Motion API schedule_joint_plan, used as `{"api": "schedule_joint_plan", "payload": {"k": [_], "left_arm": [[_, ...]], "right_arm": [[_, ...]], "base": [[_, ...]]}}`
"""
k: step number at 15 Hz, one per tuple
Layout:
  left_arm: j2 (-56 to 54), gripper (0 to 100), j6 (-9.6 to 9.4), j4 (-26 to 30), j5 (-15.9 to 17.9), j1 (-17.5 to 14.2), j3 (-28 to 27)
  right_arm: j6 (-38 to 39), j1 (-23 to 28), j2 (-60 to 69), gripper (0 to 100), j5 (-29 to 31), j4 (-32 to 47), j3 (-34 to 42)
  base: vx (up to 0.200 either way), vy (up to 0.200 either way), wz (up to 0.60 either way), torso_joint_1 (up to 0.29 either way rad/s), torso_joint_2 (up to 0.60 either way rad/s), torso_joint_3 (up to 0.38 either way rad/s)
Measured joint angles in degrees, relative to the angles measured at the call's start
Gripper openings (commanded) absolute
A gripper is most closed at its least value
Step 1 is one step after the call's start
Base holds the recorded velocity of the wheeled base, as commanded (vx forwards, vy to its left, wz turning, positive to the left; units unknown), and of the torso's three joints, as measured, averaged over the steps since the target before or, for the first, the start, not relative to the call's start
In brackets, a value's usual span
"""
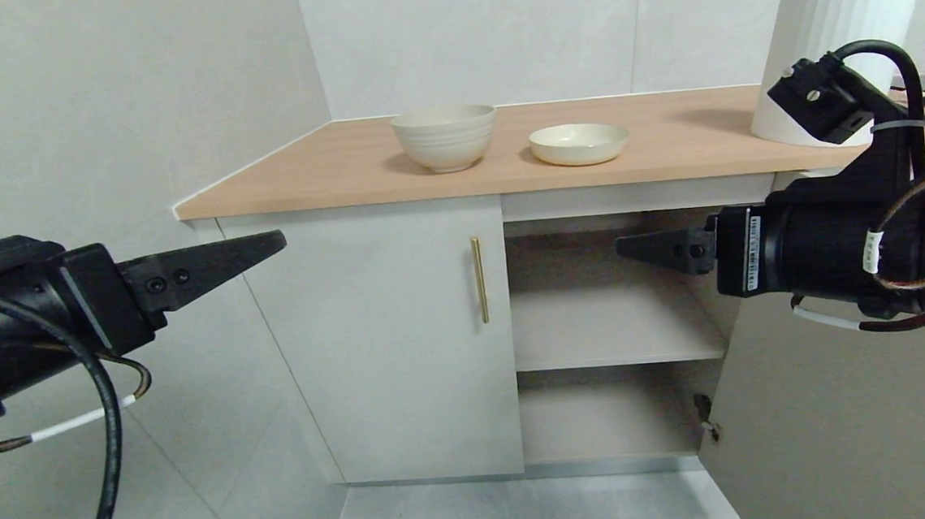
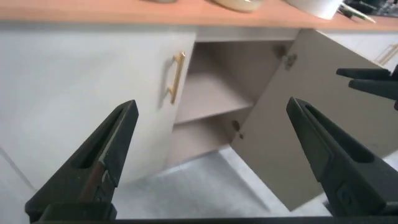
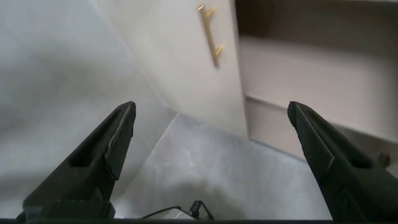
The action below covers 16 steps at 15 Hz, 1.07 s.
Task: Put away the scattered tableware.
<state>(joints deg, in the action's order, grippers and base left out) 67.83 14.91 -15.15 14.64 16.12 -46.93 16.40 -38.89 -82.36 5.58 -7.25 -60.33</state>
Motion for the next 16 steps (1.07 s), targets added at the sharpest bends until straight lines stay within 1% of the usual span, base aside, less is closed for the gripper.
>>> {"api": "schedule_joint_plan", "payload": {"k": [5, 8, 16], "left_arm": [[0.09, 100, 0.09, -0.12, 0.13, -0.05, 0.00], [-0.17, 100, 0.13, -0.23, 0.30, -0.05, 0.11], [-0.44, 100, 0.33, -0.22, 0.30, -0.05, 0.18]], "right_arm": [[0.40, -0.50, 0.39, 100, -0.17, 0.00, -0.02], [0.40, -0.59, 1.79, 100, -1.56, -0.24, 1.54], [-0.23, -0.77, 2.73, 100, -1.60, -0.35, 2.84]], "base": [[0.200, 0.000, 0.00, 0.002, 0.00, 0.001], [0.000, 0.000, 0.00, 0.000, 0.00, 0.000], [0.000, 0.000, 0.00, 0.000, 0.00, 0.000]]}}
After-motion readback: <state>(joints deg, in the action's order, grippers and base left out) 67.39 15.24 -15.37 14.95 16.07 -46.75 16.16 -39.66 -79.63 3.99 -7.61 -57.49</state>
